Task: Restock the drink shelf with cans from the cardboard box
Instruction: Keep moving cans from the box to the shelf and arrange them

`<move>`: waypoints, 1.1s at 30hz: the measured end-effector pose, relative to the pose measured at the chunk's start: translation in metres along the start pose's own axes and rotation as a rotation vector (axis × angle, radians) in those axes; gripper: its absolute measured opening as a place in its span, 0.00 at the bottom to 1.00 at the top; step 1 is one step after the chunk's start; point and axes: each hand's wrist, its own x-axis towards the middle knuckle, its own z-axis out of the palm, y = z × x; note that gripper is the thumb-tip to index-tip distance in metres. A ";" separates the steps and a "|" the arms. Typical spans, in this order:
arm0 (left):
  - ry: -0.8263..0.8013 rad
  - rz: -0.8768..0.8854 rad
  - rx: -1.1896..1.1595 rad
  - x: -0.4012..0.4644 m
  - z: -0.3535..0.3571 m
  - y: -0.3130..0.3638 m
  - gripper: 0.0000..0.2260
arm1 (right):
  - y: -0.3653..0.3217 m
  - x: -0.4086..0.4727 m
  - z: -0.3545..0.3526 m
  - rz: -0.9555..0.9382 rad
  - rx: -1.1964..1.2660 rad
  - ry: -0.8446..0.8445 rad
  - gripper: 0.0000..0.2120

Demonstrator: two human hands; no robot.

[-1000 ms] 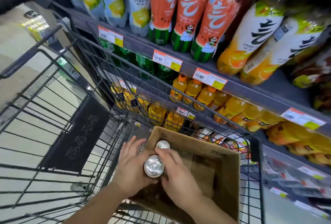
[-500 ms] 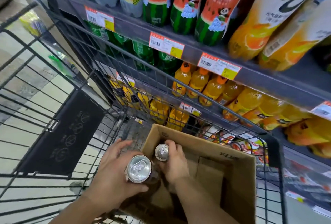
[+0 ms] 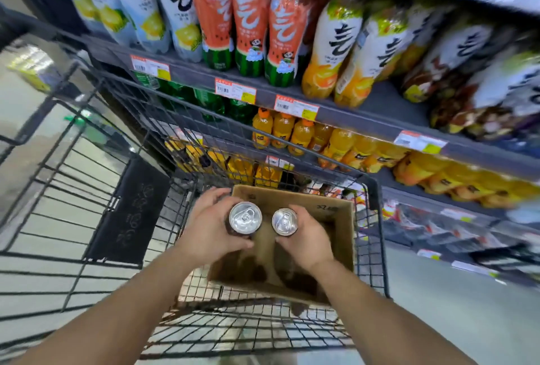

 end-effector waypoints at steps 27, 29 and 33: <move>-0.410 0.668 -0.143 -0.063 0.281 0.597 0.31 | 0.310 -0.353 -0.484 0.162 0.478 0.760 0.23; -0.441 0.730 -0.163 -0.075 0.314 0.650 0.29 | 0.346 -0.376 -0.518 0.158 0.532 0.838 0.24; -0.530 0.773 -0.244 -0.086 0.381 0.750 0.29 | 0.417 -0.411 -0.586 0.154 0.630 0.991 0.23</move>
